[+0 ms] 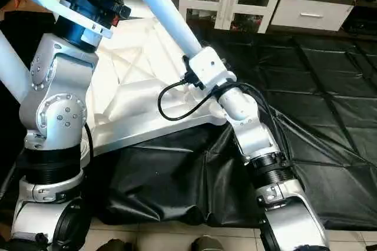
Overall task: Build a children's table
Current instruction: Insert table leg to table base
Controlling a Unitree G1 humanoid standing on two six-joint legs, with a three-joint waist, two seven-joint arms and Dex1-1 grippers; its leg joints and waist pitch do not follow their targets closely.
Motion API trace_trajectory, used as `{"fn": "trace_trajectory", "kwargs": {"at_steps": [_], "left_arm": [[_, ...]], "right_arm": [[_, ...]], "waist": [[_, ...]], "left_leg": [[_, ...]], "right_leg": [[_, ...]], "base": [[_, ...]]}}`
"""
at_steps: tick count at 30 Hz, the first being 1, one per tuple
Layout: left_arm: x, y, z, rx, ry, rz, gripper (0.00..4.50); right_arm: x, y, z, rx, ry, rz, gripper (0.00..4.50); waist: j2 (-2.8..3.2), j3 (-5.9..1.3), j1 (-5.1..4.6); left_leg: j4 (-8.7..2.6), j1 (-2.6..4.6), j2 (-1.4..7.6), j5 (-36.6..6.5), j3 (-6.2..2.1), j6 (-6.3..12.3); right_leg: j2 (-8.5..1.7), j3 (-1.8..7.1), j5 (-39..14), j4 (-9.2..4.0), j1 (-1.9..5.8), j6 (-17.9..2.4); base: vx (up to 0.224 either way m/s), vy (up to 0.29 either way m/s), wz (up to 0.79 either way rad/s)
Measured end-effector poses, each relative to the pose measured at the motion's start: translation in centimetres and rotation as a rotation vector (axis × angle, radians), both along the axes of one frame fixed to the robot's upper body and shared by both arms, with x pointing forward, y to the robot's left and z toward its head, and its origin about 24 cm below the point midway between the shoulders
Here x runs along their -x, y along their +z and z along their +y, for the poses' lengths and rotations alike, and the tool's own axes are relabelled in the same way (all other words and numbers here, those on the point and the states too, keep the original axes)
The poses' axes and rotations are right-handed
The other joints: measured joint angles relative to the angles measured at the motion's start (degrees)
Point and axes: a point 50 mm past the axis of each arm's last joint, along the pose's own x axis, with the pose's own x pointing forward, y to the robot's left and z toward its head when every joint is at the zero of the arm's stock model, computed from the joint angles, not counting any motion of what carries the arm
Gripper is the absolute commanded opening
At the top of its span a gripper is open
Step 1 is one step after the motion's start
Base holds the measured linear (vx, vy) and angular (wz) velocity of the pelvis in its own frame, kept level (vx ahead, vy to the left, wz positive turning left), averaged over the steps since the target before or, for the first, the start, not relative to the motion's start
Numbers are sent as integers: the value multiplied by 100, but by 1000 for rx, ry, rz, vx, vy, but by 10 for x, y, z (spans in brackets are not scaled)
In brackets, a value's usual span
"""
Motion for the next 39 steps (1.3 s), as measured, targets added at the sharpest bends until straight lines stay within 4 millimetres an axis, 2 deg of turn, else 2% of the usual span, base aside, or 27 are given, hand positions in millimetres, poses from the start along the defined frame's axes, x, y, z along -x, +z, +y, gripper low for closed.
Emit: {"fn": "trace_trajectory", "kwargs": {"at_steps": [14,15,16,18,19,23,26,28,30,32,34,36,37,39], "left_arm": [[-1,0,0,-3,11,4,156],[-1,0,1,-2,27,9,191],[-1,0,0,-4,28,9,191],[-1,-1,0,-25,26,7,228],[-1,-1,0,-39,22,5,228],[-3,-9,5,-67,20,36,257],[-3,-25,4,-96,-8,89,276],[-2,-36,-1,-127,-41,128,307],[-4,-53,-6,-255,-49,192,313],[-9,-80,-11,-469,-43,272,329],[-11,-126,-14,-732,-59,385,335],[-7,-173,-12,-861,-113,524,338],[-5,-186,-12,-879,-138,566,338],[-2,-197,-15,-908,-194,596,338]], "right_arm": [[-1,-1,-1,-3,19,4,189],[-2,-2,-1,-5,22,10,189],[-2,-2,-1,-13,22,15,189],[-3,-4,-2,-48,27,44,189],[-5,-5,-4,-98,21,71,189],[-15,-1,-36,-315,-69,144,188],[-20,3,-62,-394,-107,170,188],[-20,0,-79,-425,-110,210,188],[-18,-6,-88,-452,-59,278,188],[-15,-11,-92,-456,1,338,188],[-10,-18,-97,-447,61,396,188],[-3,-27,-107,-427,59,435,187],[-1,-30,-111,-421,53,446,187],[1,-32,-116,-415,50,461,187]], "waist": [[0,0,-2],[0,0,-1],[0,0,1],[0,0,-3],[1,0,-4],[23,-3,11],[23,-3,7],[23,-3,8],[23,-3,-2],[25,-4,-25],[25,-3,-69],[35,4,-99],[39,7,-107],[46,11,-123]], "left_leg": [[3,0,0,1,0,1],[3,-1,0,1,0,1],[3,-1,0,1,0,2],[4,-1,0,1,0,2],[4,-1,0,1,0,2],[4,-6,-6,6,2,12],[4,-8,-6,8,3,15],[3,-8,-6,8,3,16],[2,-6,-4,17,2,30],[0,-2,-3,20,2,33],[-2,0,-3,19,1,32],[-1,-17,-5,18,2,30],[0,-33,-6,18,2,31],[-1,-42,-10,25,3,44]], "right_leg": [[0,1,2,0,0,-1],[0,1,3,0,0,-1],[0,1,3,0,1,-1],[0,1,3,0,0,-1],[0,1,4,0,0,-1],[-6,2,8,-4,1,-6],[-6,2,12,-9,1,-11],[-6,2,12,-9,0,-12],[-5,1,12,-9,0,-11],[-4,2,12,-8,0,-11],[-4,1,12,-10,1,-9],[-4,3,11,-20,-10,-9],[-5,3,12,-23,-22,-10],[-7,4,17,-26,-28,-17]], "base": [[0,0,0],[0,0,0],[0,0,0],[0,0,0],[0,0,0],[0,0,0],[0,0,0],[0,0,0],[0,0,0],[0,0,0],[0,0,0],[0,0,0],[0,0,0],[0,0,0]]}}
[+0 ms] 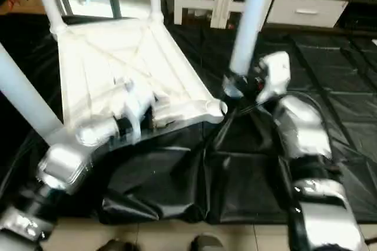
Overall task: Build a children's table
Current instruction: Insert table leg to table base
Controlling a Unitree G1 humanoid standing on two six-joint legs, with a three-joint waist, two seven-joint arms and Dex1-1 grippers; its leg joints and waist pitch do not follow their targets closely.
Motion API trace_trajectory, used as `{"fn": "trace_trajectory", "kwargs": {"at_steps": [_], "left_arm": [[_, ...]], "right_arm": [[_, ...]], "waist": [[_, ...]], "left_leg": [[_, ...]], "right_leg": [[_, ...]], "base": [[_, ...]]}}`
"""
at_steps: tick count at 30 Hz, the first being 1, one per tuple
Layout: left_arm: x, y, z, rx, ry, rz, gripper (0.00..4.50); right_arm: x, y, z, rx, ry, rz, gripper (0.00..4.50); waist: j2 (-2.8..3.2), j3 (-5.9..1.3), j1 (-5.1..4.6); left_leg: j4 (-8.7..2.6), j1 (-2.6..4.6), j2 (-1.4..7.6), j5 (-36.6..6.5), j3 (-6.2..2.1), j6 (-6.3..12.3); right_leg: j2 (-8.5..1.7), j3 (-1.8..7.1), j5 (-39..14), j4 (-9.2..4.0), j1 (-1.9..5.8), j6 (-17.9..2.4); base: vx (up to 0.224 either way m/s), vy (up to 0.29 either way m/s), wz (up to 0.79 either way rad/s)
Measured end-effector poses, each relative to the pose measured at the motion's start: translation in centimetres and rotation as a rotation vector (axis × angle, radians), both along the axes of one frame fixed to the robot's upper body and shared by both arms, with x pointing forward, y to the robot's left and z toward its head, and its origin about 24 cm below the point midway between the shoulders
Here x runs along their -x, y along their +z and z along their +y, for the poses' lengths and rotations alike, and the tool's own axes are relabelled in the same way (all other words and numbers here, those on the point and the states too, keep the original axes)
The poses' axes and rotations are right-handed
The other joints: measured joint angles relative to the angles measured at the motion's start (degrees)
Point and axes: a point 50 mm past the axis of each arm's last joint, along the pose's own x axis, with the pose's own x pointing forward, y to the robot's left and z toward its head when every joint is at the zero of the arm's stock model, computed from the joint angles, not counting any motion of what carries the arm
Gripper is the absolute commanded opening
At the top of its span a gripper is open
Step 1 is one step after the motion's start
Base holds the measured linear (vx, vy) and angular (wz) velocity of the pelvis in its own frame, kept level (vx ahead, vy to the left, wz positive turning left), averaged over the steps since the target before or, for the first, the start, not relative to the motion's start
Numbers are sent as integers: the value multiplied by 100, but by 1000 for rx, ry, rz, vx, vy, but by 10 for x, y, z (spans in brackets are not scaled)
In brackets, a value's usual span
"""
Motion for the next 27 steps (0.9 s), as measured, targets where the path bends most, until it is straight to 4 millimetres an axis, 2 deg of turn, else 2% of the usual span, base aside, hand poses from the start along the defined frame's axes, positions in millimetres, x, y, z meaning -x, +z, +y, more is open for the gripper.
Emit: {"fn": "trace_trajectory", "kwargs": {"at_steps": [2,4,6,8,15,21,27], "left_arm": [[0,2,-4,-5,-38,-2,338],[0,3,-9,-56,-119,-1,338],[-1,-5,-5,-113,-144,23,338],[-3,-12,-2,-140,-142,39,338],[-8,-9,-2,-198,-176,13,338],[-10,-8,-2,-179,-156,6,338],[-16,-3,7,-157,-99,-1,338]], "right_arm": [[0,3,0,-4,10,-9,187],[3,10,-2,-8,49,-19,187],[6,16,-2,-2,86,-46,187],[9,17,-2,2,100,-47,187],[15,11,-2,-6,122,-32,187],[17,14,0,-14,138,-32,187],[18,13,0,-14,140,-28,187]], "waist": [[1,0,-11],[31,9,-11],[51,6,-17],[59,10,-25],[107,29,-25],[107,31,-25],[107,32,-27]], "left_leg": [[-2,7,1,0,-1,-1],[-4,9,2,-6,-2,-11],[-12,18,0,-8,-1,-14],[-14,18,0,-8,-2,-16],[-24,18,-5,-7,0,-15],[-32,18,-5,-7,0,-16],[-54,13,-6,0,9,-6]], "right_leg": [[0,-2,0,0,4,0],[0,-3,0,-3,7,0],[0,-2,0,-10,16,0],[0,-3,0,-13,15,0],[-2,-1,6,-34,23,-9],[-2,-2,5,-42,22,-9],[-3,-4,12,-89,22,-19]], "base": [[0,0,0],[0,0,0],[0,0,0],[0,0,0],[0,0,0],[0,0,0],[0,0,0]]}}
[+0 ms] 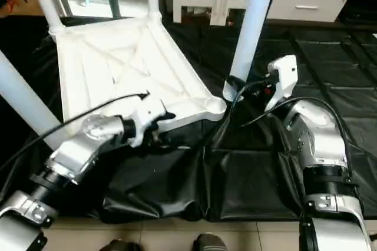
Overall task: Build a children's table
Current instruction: Insert table leg to table base
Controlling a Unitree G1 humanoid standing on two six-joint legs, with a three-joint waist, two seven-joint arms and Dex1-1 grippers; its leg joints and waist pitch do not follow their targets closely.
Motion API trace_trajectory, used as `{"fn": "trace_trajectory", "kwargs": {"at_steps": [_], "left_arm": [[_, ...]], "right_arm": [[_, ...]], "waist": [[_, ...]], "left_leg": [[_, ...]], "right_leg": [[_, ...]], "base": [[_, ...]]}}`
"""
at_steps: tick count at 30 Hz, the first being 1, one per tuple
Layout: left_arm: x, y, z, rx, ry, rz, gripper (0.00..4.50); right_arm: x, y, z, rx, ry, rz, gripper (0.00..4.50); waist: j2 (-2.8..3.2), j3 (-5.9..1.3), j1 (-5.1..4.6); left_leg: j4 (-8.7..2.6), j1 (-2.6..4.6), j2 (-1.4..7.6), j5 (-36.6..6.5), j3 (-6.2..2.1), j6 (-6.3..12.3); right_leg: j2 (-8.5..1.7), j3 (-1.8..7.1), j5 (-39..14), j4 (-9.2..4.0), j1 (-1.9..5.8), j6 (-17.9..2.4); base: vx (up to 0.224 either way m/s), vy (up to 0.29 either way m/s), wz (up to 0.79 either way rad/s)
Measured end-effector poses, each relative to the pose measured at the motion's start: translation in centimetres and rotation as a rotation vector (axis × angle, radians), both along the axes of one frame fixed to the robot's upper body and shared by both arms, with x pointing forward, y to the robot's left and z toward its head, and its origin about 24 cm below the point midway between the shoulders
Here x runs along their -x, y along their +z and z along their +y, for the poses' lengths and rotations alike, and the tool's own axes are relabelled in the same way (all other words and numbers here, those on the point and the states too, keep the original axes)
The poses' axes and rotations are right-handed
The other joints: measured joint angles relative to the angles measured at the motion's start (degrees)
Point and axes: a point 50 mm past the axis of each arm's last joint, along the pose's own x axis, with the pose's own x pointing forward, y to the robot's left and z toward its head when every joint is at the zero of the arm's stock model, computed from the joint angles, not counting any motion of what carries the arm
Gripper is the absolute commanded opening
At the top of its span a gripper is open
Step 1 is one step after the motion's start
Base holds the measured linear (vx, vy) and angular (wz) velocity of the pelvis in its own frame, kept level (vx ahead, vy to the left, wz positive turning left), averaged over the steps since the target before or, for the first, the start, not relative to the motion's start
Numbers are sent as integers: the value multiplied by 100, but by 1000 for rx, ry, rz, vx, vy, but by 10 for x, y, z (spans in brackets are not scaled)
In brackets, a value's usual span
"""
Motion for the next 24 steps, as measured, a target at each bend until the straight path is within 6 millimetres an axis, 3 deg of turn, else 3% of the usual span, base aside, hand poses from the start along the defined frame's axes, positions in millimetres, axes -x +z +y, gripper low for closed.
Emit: {"fn": "trace_trajectory", "kwargs": {"at_steps": [10,11,24], "left_arm": [[-1,-5,11,-50,24,35,338],[0,-5,12,-52,21,36,311],[3,-5,13,-56,20,71,215]], "right_arm": [[0,-2,5,10,33,13,187],[0,-3,5,10,37,15,187],[1,-5,9,17,57,21,187]], "waist": [[-3,1,13],[-3,1,12],[-6,3,1]], "left_leg": [[-33,-6,-7,10,5,41],[-34,-6,-6,10,5,41],[-37,-1,-7,6,11,26]], "right_leg": [[-7,-8,1,-15,-9,-2],[-7,-8,1,-15,-10,-2],[-7,-2,0,-18,-8,-1]], "base": [[0,0,0],[0,0,0],[0,0,0]]}}
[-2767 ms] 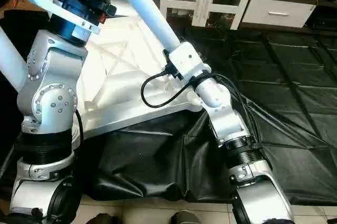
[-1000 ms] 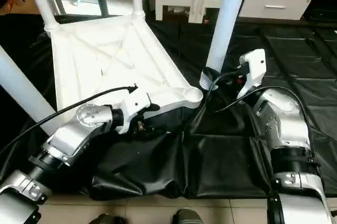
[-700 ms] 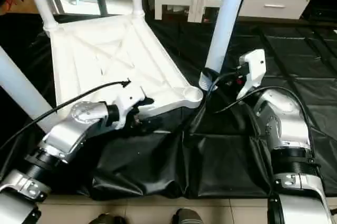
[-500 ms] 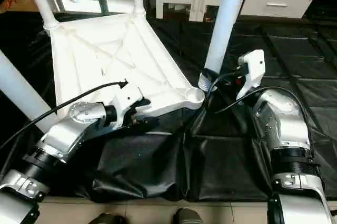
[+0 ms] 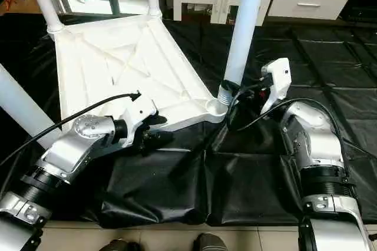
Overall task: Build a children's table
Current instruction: Insert table leg to table base
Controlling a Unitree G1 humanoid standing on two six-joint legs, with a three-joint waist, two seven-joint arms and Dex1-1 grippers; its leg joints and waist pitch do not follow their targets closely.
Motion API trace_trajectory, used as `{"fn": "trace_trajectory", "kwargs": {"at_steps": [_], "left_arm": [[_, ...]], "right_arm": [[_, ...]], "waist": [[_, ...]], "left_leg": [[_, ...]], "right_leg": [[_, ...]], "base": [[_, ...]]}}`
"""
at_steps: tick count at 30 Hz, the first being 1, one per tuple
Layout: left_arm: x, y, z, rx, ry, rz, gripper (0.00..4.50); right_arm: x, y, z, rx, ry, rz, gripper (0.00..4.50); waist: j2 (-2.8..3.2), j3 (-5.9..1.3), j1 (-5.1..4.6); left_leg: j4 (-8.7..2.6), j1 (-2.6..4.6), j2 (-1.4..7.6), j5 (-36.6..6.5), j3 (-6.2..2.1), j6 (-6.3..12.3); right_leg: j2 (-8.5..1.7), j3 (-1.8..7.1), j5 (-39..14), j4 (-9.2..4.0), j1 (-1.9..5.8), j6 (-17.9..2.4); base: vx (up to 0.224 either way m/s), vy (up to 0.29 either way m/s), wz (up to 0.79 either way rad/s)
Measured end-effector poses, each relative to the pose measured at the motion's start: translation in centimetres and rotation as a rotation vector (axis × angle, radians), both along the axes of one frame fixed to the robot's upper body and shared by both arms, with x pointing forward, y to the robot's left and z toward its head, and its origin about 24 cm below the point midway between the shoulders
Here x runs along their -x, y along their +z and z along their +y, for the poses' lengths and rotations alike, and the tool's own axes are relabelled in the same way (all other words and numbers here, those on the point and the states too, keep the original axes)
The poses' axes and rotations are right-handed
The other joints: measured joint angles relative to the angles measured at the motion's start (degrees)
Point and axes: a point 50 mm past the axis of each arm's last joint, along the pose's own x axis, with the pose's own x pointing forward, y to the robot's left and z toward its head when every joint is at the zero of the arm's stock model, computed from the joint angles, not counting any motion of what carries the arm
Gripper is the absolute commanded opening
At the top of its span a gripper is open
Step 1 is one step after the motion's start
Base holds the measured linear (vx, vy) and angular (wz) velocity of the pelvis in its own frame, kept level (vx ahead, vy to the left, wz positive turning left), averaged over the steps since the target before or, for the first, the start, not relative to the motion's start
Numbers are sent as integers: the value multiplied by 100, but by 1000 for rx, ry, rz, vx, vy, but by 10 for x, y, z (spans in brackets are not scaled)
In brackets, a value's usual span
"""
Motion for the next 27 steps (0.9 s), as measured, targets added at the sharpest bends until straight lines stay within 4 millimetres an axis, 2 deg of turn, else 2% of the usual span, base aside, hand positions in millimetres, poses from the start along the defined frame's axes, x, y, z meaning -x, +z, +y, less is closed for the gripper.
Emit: {"fn": "trace_trajectory", "kwargs": {"at_steps": [1,2,8,9,13,24,27], "left_arm": [[0,0,1,-3,0,3,211],[0,0,1,-7,0,6,188],[3,1,7,-47,-24,5,162],[4,1,9,-60,-32,6,138],[7,2,13,-106,-58,5,115],[15,3,22,-106,-80,-29,38],[20,2,29,-100,-102,-38,12]], "right_arm": [[0,0,0,1,4,0,187],[0,0,0,1,6,0,187],[0,0,1,1,7,1,187],[0,0,0,1,7,1,187],[-1,0,1,-3,10,2,187],[-1,-2,18,-64,112,-22,187],[1,-2,27,-95,188,-34,187]], "waist": [[0,0,0],[0,0,0],[-4,3,-20],[-5,3,-25],[-14,9,-37],[-65,22,-66],[-70,22,-80]], "left_leg": [[-1,0,0,0,0,1],[-1,0,0,1,0,2],[-3,0,0,-1,0,-2],[-3,1,0,-2,0,-4],[-6,0,0,-10,1,-16],[-22,1,-1,-9,2,-15],[-28,1,-1,-9,1,-15]], "right_leg": [[0,0,0,-1,0,0],[0,0,0,-1,0,0],[0,0,-1,-2,-1,2],[0,-1,-2,-2,-2,3],[0,1,-2,-4,-2,4],[0,0,-8,-14,-3,13],[0,-1,-13,-15,-4,20]], "base": [[0,0,0],[0,0,0],[0,0,0],[0,0,0],[0,0,0],[0,0,0],[0,0,0]]}}
